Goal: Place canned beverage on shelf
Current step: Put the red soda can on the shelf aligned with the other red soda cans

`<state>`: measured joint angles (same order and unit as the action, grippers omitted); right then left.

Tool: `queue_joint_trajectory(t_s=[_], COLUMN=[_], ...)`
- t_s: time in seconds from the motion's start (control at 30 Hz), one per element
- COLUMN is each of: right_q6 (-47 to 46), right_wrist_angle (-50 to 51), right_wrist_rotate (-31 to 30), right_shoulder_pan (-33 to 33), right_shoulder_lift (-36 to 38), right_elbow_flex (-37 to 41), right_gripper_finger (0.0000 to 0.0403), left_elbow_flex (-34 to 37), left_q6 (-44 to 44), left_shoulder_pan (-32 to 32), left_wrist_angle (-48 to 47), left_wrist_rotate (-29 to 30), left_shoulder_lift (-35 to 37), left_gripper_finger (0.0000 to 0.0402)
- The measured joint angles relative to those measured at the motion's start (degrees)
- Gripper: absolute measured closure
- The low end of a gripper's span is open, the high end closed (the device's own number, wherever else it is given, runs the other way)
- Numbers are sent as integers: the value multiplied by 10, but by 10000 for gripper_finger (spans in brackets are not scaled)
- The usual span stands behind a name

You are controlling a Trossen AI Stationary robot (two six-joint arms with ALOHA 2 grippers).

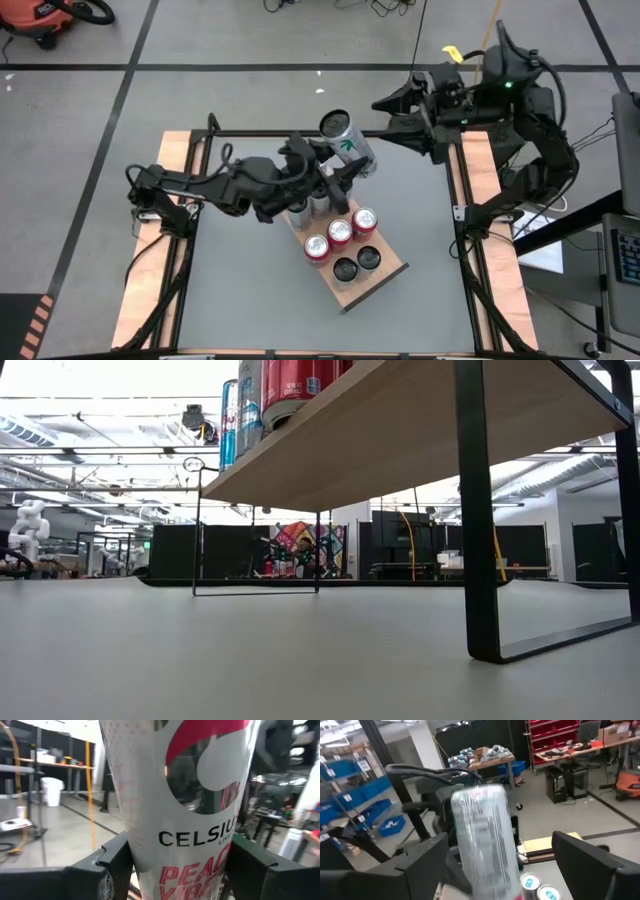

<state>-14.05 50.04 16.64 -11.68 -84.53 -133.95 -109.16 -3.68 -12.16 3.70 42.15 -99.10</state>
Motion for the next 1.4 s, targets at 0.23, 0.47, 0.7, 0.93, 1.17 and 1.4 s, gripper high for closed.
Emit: queue_joint_trajectory(t_s=[0.23,0.47,0.7,0.93,1.17,1.4], right_q6=[76,122,153,167,181,190], right_wrist_angle=[25,64,40,2,-9,-18], right_wrist_rotate=[46,58,45,61,76,75], right_shoulder_pan=[-7,-23,-27,-23,-21,-17], right_shoulder_lift=[-18,-28,-46,-65,-90,-99], right_elbow_flex=[-7,-8,-8,-8,-8,-8], right_gripper_finger=[73,73,73,73,74,87], left_elbow_flex=[0,0,0,0,0,0], left_q6=[26,25,11,12,12,12], left_shoulder_pan=[9,13,13,13,13,13], left_wrist_angle=[-10,-55,-77,-101,-124,-145], left_wrist_rotate=[37,61,76,84,90,91], left_shoulder_lift=[-10,-10,-16,-15,-15,-15], left_gripper_finger=[159,159,159,159,159,159])
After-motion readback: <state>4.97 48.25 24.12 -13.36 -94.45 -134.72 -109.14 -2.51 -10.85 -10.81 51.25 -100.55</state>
